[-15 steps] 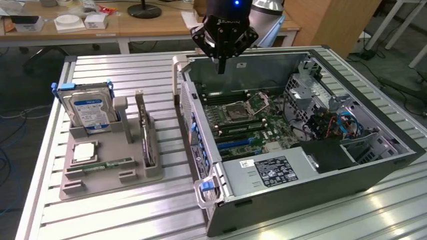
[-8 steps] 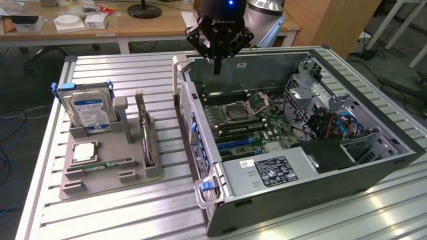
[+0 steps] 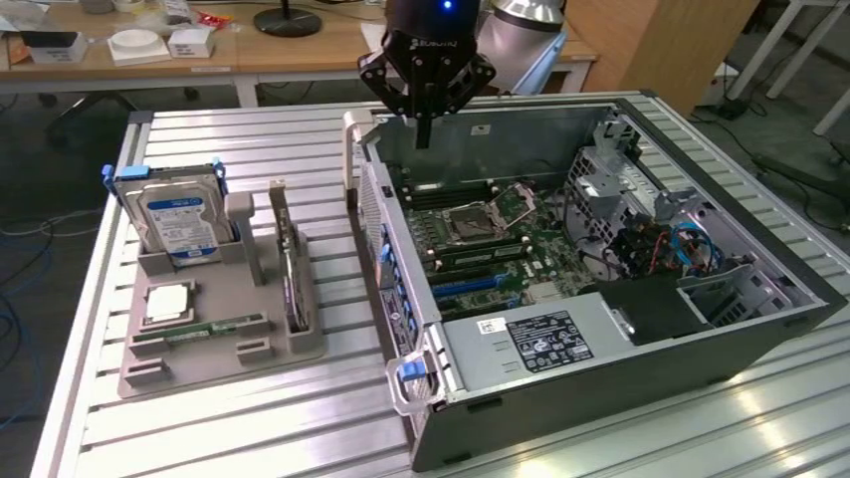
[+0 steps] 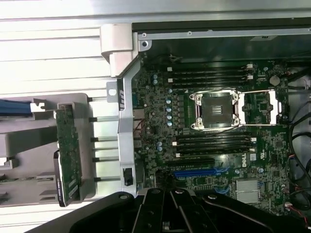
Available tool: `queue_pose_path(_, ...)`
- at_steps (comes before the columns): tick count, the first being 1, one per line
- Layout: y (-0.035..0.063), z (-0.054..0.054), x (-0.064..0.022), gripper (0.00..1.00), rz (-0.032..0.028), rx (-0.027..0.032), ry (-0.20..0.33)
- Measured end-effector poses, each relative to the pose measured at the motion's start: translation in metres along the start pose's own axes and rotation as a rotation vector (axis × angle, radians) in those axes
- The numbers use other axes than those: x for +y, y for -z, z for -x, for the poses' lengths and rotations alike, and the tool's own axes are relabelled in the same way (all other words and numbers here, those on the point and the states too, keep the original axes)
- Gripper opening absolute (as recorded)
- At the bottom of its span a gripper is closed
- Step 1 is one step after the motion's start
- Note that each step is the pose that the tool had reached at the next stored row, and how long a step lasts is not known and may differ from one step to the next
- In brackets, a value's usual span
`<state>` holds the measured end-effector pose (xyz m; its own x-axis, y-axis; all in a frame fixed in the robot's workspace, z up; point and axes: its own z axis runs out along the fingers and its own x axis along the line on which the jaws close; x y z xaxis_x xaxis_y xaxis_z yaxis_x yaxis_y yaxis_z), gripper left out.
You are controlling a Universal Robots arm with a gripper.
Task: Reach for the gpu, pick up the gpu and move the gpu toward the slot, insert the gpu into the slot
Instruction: 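Reach for the gpu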
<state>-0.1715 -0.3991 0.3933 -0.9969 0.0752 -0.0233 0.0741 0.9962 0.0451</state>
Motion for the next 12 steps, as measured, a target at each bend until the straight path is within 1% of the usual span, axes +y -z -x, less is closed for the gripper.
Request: queue_pose_path(12, 0.0005, -0.016, -0.0012, 0.1, 0.0, 0.0001, 0.0)
